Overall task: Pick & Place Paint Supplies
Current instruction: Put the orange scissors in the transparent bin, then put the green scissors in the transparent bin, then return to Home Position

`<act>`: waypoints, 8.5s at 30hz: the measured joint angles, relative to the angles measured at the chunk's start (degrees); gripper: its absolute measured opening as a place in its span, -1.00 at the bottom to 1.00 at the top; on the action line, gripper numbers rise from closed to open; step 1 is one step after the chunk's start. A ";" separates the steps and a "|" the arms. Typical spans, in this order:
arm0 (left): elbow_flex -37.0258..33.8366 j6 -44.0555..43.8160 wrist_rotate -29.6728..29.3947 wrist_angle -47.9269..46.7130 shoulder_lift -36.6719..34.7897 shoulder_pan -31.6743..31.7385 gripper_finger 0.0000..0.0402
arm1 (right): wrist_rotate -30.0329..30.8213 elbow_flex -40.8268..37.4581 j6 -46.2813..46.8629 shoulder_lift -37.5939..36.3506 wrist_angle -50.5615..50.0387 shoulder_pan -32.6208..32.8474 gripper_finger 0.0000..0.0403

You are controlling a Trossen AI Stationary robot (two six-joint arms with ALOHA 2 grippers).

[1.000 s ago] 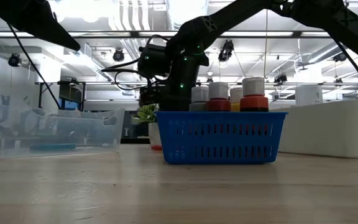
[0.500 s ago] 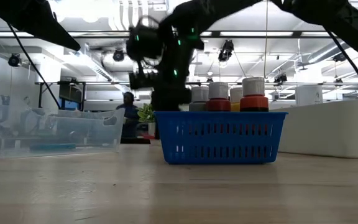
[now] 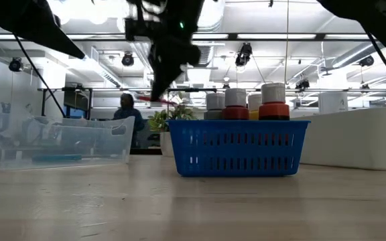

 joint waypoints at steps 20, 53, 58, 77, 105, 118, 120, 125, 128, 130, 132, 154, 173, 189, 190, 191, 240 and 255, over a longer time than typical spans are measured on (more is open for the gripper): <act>0.00 -0.01 1.47 -0.41 -0.02 0.00 -0.24 | -16.11 2.14 -15.23 0.26 27.57 0.53 -0.97; -0.04 -0.01 1.23 -0.74 -0.04 0.02 -0.24 | -30.30 -6.17 -3.06 0.28 39.25 -5.11 -0.96; 0.07 -0.01 1.45 -0.08 -0.04 -0.03 -0.24 | -30.40 -6.14 0.43 0.34 37.18 -6.45 -0.92; 0.04 0.01 1.67 -1.09 -0.07 -0.02 -0.24 | -31.97 -6.14 5.85 -1.30 30.35 -7.32 -0.01; 10.61 10.04 28.35 13.92 5.12 41.94 -0.24 | 1.59 -33.53 38.30 -46.52 3.91 6.62 0.00; 22.90 2.94 47.35 10.90 27.83 58.42 -0.24 | 1.59 -52.58 45.26 -64.30 12.58 9.98 0.00; 25.24 0.87 47.50 5.47 32.75 58.94 -0.24 | 1.58 -53.96 46.28 -65.45 12.58 9.98 0.00; 30.51 -0.75 47.87 -7.92 42.85 59.99 -0.24 | 1.25 -55.65 46.97 -66.89 14.23 11.04 0.00; 30.69 -0.61 48.22 -9.60 46.18 60.04 -0.24 | 1.20 -55.15 46.97 -66.84 14.70 12.13 0.00; 30.26 -1.35 49.06 -8.24 47.82 60.04 -0.24 | 1.19 -54.20 46.97 -66.55 14.84 13.04 0.00; 29.92 -1.49 49.46 -7.81 48.87 60.11 -0.24 | 1.27 -53.22 46.93 -66.19 14.90 13.77 0.00; 22.07 -6.19 50.43 2.43 49.51 60.33 -0.57 | 1.55 -51.74 46.71 -65.92 15.30 15.86 0.00; 17.25 -6.26 52.36 5.86 48.96 58.75 -0.64 | 1.53 -51.78 46.93 -65.92 15.38 16.07 0.00; 18.86 -2.22 60.37 2.06 44.08 57.01 -0.98 | 1.40 -51.78 46.93 -65.92 15.43 16.37 0.00; 18.86 -1.70 60.75 2.04 43.06 56.71 -0.98 | 1.42 -51.78 46.93 -65.92 15.47 16.51 0.00; 18.91 -1.58 60.98 2.09 42.24 56.32 -0.98 | 1.42 -51.78 46.93 -65.92 15.50 16.69 0.00; 3.85 -23.91 54.90 -5.08 10.86 25.59 -1.00 | 1.58 -51.78 50.50 -65.96 17.04 18.33 0.00; 3.53 17.38 47.93 21.25 10.26 20.48 -0.99 | 2.74 -52.85 48.83 -65.26 16.79 19.38 0.00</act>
